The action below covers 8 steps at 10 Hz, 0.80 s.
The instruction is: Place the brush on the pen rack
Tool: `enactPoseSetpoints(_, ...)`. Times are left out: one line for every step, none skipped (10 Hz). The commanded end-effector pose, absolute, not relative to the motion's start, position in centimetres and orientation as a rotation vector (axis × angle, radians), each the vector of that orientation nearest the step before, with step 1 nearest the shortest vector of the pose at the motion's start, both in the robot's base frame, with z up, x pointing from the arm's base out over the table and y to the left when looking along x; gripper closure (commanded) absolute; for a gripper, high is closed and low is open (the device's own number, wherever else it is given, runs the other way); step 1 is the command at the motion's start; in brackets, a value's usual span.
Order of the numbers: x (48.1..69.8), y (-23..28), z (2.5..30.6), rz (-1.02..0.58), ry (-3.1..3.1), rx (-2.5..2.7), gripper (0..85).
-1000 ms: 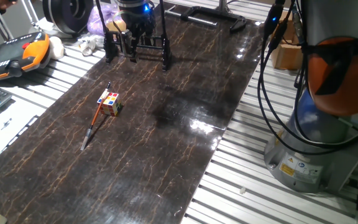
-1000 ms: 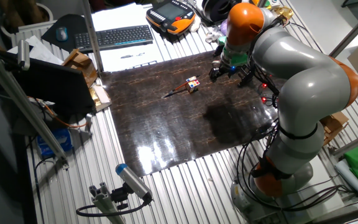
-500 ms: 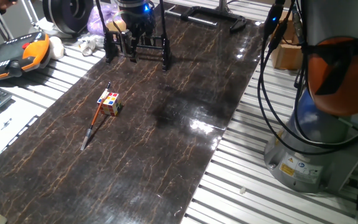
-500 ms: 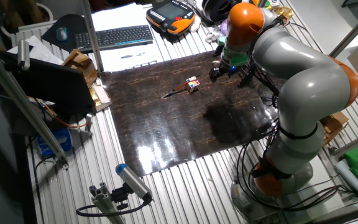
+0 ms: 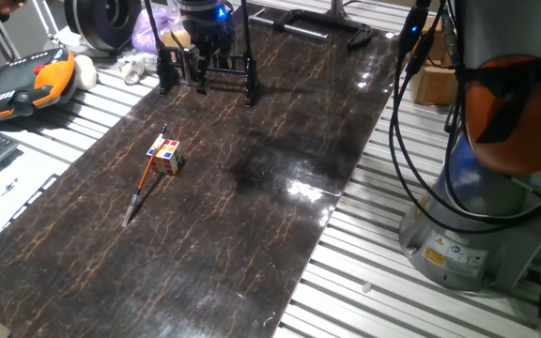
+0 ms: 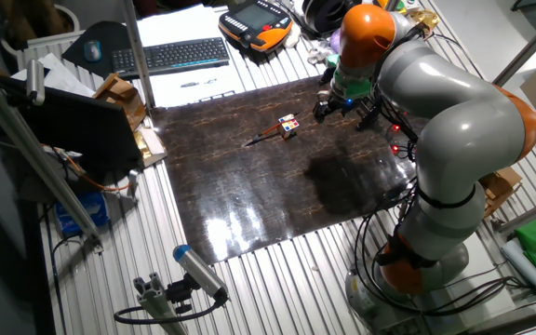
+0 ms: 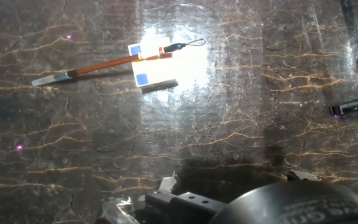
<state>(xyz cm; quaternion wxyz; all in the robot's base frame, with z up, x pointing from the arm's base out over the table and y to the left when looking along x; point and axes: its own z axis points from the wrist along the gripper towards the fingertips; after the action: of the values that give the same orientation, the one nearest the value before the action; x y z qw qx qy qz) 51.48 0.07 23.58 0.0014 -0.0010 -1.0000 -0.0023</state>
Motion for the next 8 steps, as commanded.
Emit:
enactPoseSetpoints(51.48, 0.09, 23.61, -0.065, -3.095, -0.274, 84.3)
enactPoseSetpoints(51.46, 0.15, 23.75, -0.065, -3.095, -0.274, 84.3)
enactPoseSetpoints(51.45, 0.16, 23.81, -0.062, -3.093, -0.274, 84.3)
enactPoseSetpoints(51.44, 0.16, 23.81, -0.062, -3.093, -0.274, 84.3)
enactPoseSetpoints(51.44, 0.15, 23.79, -0.064, -3.093, -0.274, 84.3)
enactPoseSetpoints(51.47, 0.17, 23.75, -0.064, -3.093, -0.274, 84.3)
enactPoseSetpoints(51.52, 0.21, 23.67, -0.065, -3.094, -0.276, 84.3)
enactPoseSetpoints(51.58, 0.25, 23.58, -0.067, -3.096, -0.276, 84.3)
